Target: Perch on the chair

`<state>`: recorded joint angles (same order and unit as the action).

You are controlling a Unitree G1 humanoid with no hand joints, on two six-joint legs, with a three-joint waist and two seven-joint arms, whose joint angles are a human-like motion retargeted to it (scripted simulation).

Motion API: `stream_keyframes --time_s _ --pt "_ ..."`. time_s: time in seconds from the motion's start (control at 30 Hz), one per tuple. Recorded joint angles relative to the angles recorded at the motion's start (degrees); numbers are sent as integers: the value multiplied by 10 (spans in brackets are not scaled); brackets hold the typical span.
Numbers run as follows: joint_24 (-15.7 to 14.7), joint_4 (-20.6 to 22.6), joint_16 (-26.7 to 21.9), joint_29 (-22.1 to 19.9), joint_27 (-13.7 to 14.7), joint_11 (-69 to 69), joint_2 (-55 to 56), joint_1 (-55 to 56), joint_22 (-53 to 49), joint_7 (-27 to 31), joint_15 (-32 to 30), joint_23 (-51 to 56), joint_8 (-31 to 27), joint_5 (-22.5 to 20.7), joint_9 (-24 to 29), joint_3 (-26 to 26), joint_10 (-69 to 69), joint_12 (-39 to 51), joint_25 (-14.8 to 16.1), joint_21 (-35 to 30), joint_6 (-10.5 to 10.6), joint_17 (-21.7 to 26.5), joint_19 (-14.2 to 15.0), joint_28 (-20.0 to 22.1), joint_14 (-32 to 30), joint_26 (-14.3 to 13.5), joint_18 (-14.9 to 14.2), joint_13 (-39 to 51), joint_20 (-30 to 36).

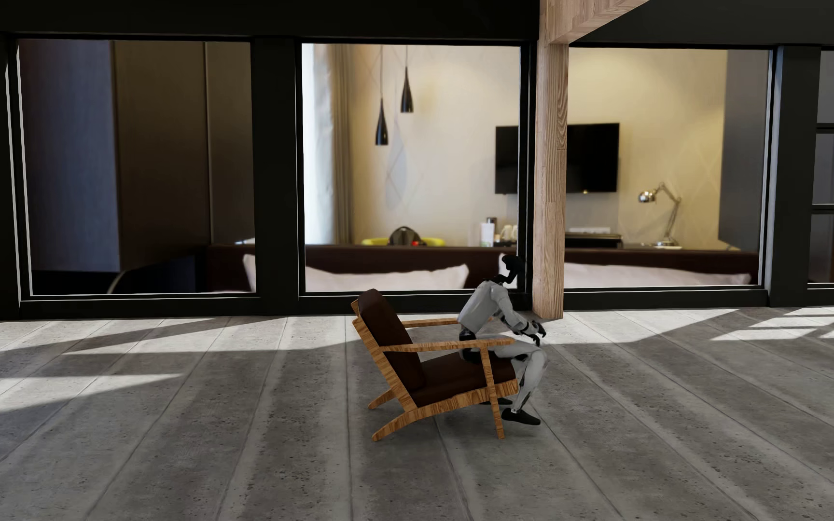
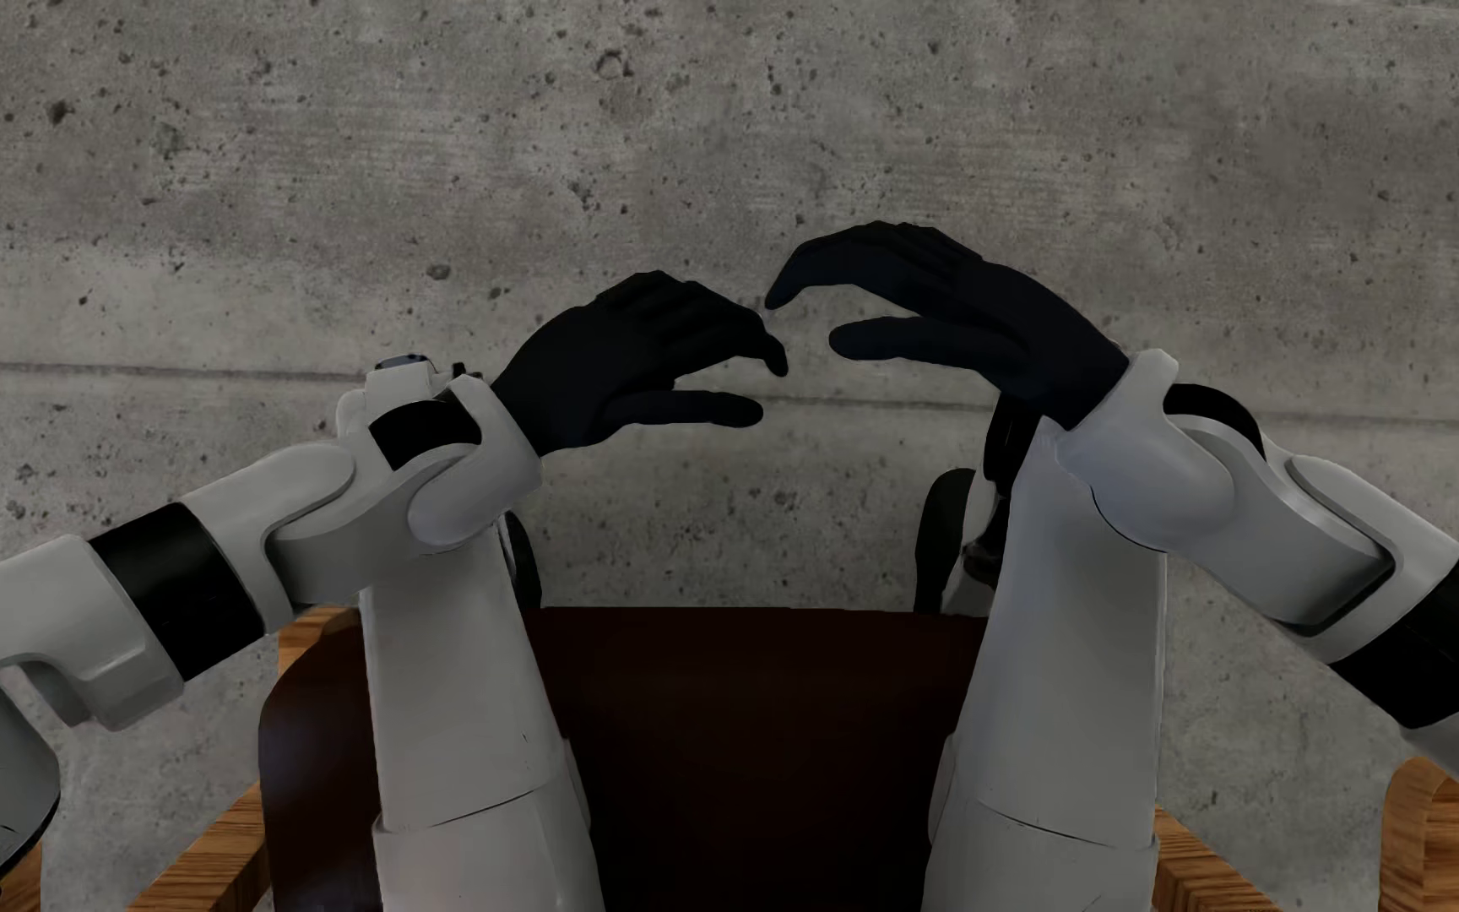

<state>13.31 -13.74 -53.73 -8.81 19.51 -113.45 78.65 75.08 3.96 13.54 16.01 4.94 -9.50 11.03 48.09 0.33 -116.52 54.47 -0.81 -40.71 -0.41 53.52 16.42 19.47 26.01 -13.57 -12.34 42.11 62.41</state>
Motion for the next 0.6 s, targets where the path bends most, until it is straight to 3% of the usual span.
stream_keyframes --time_s 0.1,0.2,0.3,0.37,0.43,0.47,0.5,0.57,0.6 --pt "22 -1 84 44 -12 13 -63 -59 97 -8 -19 -76 7 6 -22 1 11 -115 -39 62 5 -67 -6 -54 -21 2 6 -84 -119" --pt "13 8 185 38 -24 23 -108 -100 187 -11 -36 -140 10 4 -44 5 19 -211 -53 140 11 -140 -13 -42 -37 23 17 -173 -230" --pt "-50 19 276 -26 -47 27 -138 -137 258 -17 -42 -218 11 2 -68 4 27 -288 -29 204 10 -219 -26 26 -45 60 27 -242 -321" --pt "-118 22 305 -51 -68 24 -154 -162 311 -23 -38 -285 12 -2 -85 3 28 -326 24 227 4 -265 -39 8 -41 74 35 -273 -357" --pt "-122 28 306 -56 -77 18 -163 -176 389 -23 -34 -373 11 -5 -107 2 27 -356 43 244 1 -293 -47 -24 -43 90 38 -294 -377" --pt "-125 31 301 -31 -97 15 -167 -183 436 -24 -32 -425 10 -8 -116 1 27 -367 47 247 -2 -300 -52 -78 -43 106 40 -299 -382" --pt "-119 34 294 27 -120 13 -169 -189 485 -25 -31 -481 10 -10 -124 0 27 -378 43 248 -3 -301 -57 -143 -42 118 42 -301 -386" --pt "-65 40 286 130 -141 11 -171 -197 552 -26 -30 -578 12 -16 -138 -2 27 -413 -22 232 -5 -302 -66 -235 -42 126 49 -305 -389" --pt "-32 43 289 163 -134 11 -171 -198 573 -25 -31 -612 11 -18 -143 -3 27 -435 -59 225 -4 -304 -68 -256 -42 115 49 -312 -397"
